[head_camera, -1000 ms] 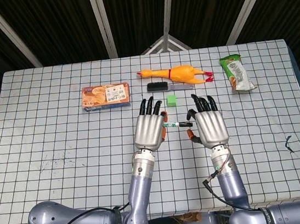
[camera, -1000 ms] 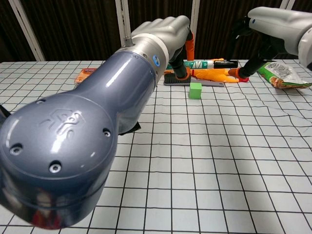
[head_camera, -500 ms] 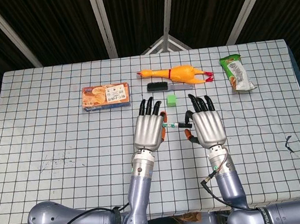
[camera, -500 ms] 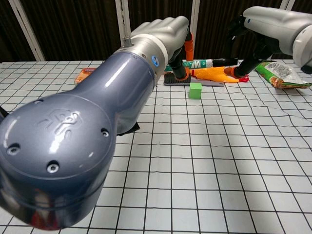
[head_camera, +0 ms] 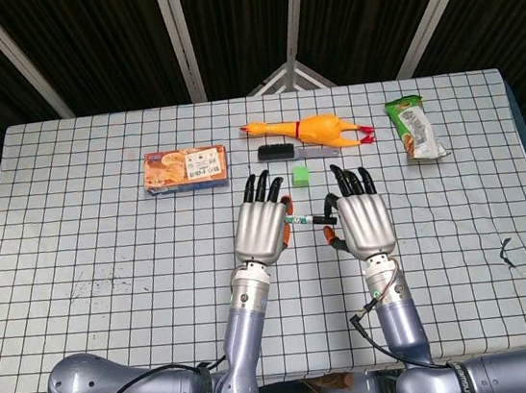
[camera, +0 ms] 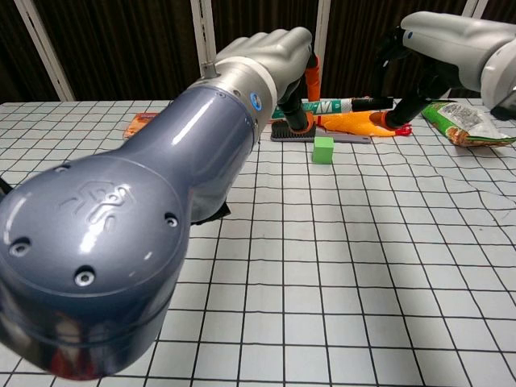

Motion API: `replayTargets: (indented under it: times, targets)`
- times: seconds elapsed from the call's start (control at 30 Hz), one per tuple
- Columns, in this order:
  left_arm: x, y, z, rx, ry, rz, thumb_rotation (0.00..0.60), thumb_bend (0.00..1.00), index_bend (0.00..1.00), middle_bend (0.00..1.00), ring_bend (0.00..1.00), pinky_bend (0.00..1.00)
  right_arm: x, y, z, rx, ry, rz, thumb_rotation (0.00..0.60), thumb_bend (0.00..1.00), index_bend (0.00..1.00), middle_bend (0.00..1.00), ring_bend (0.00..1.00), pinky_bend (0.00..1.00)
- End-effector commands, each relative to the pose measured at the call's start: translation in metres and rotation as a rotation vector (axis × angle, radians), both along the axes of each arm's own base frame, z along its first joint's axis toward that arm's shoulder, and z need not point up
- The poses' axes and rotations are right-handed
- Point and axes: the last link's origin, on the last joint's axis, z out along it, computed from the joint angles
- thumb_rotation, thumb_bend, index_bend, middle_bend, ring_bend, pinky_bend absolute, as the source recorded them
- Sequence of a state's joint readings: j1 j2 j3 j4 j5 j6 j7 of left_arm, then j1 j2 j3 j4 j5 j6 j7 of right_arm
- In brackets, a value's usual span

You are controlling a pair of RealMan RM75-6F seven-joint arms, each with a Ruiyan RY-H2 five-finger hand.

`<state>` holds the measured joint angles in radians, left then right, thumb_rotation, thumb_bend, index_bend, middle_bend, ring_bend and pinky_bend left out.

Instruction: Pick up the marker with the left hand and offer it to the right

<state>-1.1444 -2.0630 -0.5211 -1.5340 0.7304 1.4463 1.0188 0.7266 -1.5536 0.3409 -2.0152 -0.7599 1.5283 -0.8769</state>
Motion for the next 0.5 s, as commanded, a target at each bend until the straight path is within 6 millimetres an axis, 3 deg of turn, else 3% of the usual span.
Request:
replayTargets:
  times: [0.03,0.5]
  targets:
    - [0.0,-0.0001,-0.0004,-0.001,-0.001,-0.001,0.6,0.57,0.54,0.15,0.0,0.0,0.0004,-0.0002,0.0005,-0.003,-0.001,0.001,0.6,0.35,0.55,0.08,0.11,0.04]
    - [0.003,-0.0024,-0.0036,-0.011,-0.006,-0.015,0.6,0.57,0.54,0.15,0.0,0.0,0.004,-0.0025,0.001,-0.015,-0.013,-0.001,0.6,0.36,0.55,0.08,0.11,0.04]
